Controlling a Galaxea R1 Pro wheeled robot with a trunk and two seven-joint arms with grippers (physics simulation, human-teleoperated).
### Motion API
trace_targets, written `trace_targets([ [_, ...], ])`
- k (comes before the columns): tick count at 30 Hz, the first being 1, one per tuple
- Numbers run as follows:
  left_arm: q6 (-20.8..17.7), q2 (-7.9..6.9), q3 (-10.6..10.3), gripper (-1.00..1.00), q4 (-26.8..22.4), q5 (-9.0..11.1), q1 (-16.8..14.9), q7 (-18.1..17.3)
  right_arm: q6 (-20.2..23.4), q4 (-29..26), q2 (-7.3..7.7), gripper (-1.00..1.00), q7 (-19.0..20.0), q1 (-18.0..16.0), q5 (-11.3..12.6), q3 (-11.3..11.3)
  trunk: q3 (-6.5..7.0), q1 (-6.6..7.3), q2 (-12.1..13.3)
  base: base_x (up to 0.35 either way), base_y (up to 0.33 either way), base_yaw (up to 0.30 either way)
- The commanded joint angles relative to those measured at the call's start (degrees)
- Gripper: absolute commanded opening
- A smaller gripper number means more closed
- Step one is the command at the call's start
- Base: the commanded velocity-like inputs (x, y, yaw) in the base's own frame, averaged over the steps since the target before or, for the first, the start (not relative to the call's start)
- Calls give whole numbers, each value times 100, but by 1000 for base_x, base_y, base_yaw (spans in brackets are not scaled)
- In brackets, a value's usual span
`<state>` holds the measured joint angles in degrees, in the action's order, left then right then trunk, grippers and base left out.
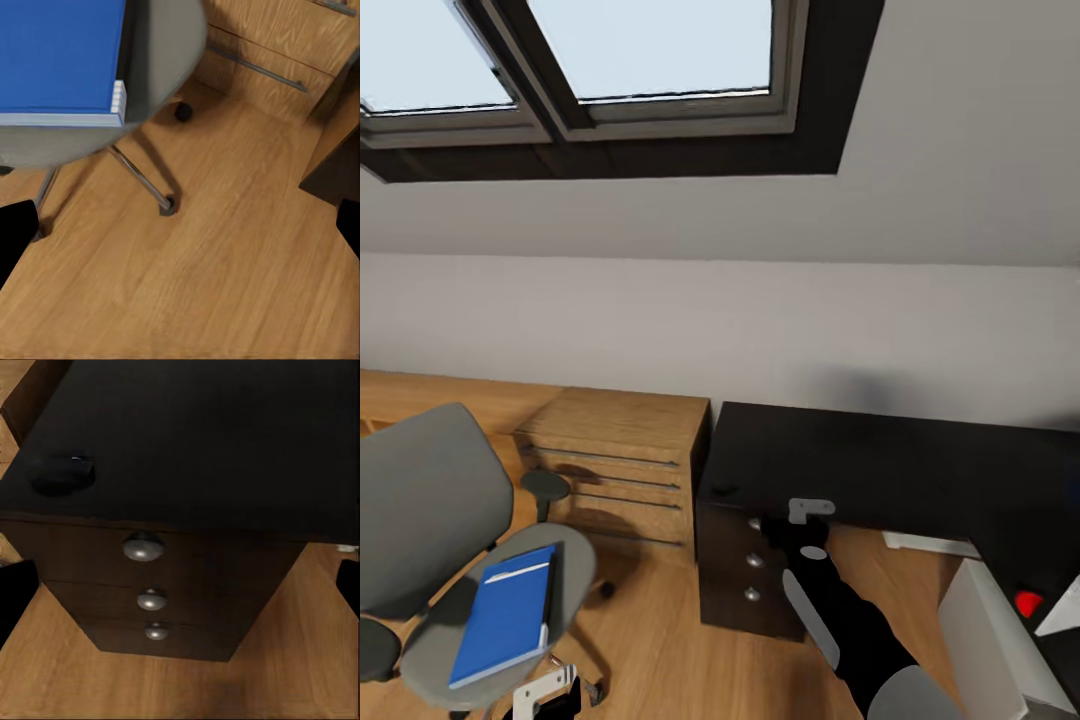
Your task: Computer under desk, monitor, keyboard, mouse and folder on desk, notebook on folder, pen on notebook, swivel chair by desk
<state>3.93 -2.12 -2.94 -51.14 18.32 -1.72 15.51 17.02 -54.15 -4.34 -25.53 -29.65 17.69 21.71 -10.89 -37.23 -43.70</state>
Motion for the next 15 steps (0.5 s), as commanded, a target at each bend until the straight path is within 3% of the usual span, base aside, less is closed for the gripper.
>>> trace_targets([
  [1,29,-8,-31,100,-1,61,-4,40,20,-8,3,100,-47,-6,42,17,-9,2,-7,-335,-14,-3],
  [15,32,-8,-31,100,-1,58,-4,40,20,-8,3,100,-47,-6,35,17,-9,2,-7,-334,-51,0],
])
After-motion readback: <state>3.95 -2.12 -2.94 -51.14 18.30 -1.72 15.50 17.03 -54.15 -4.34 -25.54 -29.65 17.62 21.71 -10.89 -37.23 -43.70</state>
